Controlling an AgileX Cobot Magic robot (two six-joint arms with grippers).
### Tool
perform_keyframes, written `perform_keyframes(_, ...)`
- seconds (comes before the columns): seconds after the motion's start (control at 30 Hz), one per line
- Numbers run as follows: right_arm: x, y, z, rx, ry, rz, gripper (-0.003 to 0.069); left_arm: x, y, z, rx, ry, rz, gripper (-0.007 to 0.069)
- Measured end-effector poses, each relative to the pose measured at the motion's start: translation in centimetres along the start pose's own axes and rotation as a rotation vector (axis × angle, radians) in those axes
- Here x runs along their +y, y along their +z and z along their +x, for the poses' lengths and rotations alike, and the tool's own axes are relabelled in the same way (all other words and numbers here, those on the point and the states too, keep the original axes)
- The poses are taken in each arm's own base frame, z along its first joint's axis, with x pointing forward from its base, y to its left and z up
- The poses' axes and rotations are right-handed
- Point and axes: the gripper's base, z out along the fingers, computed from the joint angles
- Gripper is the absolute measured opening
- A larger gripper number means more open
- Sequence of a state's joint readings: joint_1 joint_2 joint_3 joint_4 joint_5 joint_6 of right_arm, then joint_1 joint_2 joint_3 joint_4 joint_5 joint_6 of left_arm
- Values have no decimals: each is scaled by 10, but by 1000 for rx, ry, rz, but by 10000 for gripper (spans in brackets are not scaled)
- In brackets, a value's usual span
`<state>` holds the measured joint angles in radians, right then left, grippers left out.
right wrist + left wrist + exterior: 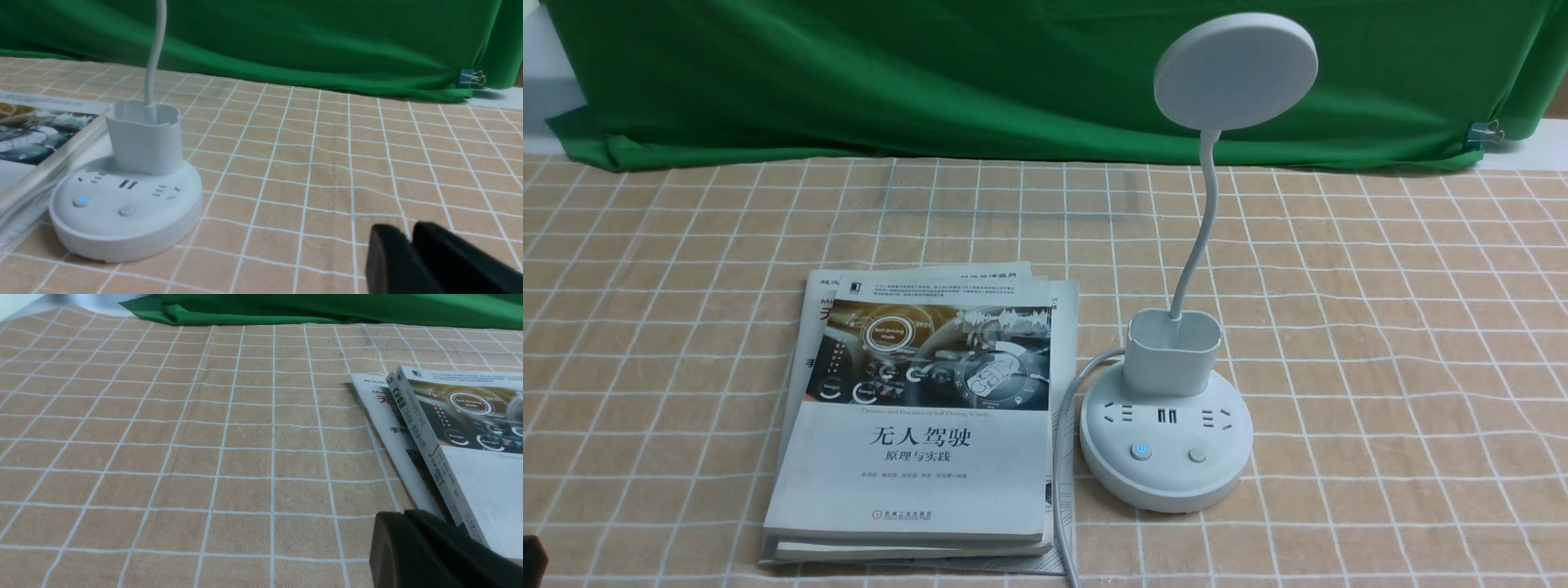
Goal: Turn off the desk lamp on the light coffee tablecloth by hand.
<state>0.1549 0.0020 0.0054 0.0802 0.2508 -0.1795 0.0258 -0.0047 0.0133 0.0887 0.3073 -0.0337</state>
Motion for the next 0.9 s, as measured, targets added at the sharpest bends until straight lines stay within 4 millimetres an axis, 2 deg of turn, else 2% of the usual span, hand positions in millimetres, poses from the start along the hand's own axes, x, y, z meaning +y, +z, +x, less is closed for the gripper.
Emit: perform_keyframes(0.9, 0, 0, 0, 0, 0, 0, 182, 0, 0, 0, 0, -1, 0, 4)
